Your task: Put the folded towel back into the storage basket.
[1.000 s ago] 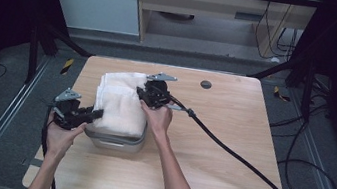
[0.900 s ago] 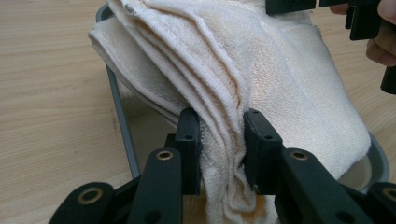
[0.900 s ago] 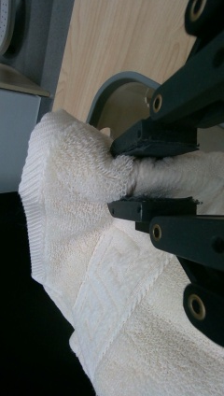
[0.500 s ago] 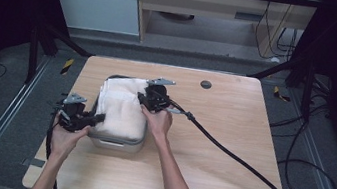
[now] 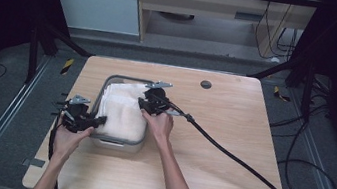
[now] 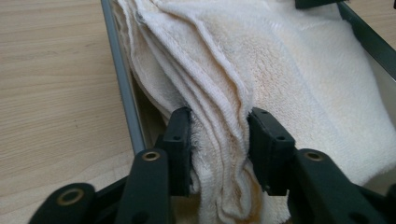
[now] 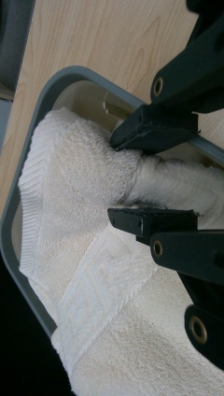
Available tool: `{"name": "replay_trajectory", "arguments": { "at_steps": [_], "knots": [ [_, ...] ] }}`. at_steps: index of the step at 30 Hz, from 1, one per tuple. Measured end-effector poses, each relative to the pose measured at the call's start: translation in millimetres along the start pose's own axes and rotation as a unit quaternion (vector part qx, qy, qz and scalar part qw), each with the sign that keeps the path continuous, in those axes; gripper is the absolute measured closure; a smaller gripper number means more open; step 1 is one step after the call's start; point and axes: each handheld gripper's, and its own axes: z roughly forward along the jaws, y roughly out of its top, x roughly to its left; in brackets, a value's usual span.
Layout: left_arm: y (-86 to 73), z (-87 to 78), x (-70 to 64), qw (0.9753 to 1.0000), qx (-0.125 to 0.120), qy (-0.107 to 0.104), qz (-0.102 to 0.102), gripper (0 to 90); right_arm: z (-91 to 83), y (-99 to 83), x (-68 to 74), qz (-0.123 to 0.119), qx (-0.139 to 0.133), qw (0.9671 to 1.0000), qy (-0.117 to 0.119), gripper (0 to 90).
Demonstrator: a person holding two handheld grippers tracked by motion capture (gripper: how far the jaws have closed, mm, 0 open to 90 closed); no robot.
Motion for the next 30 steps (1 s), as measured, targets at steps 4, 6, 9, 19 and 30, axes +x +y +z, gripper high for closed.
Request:
{"name": "replay_trajectory", "arguments": {
  "at_steps": [4,6,9,19,30],
  "knots": [
    [2.3,-4.9,-0.9,0.9999,-0.013,0.005,0.002,55.1,-5.7,0.8,-0.6,-0.018,-0.019,0.9997,-0.004,55.9],
    [4.3,-10.9,-1.6,0.9996,-0.025,-0.009,-0.005,55.4,-7.3,1.5,-0.5,-0.018,-0.021,0.9996,-0.002,53.6],
    [7.7,-20.6,-6.5,0.999,-0.043,-0.011,0.002,54.8,-14.6,3.4,-1.5,-0.021,-0.034,0.9992,0.002,49.5],
    [9.2,-40.3,-20.7,0.9957,-0.086,-0.007,0.033,47.7,-53.6,6.4,-11.9,-0.031,-0.068,0.9971,0.014,24.8],
    [-1.9,-49.9,-22.2,0.9931,-0.11,-0.014,0.039,37.2,-103.6,-18.9,-43.0,-0.029,-0.077,0.9965,0.015,13.0]
  ]
}}
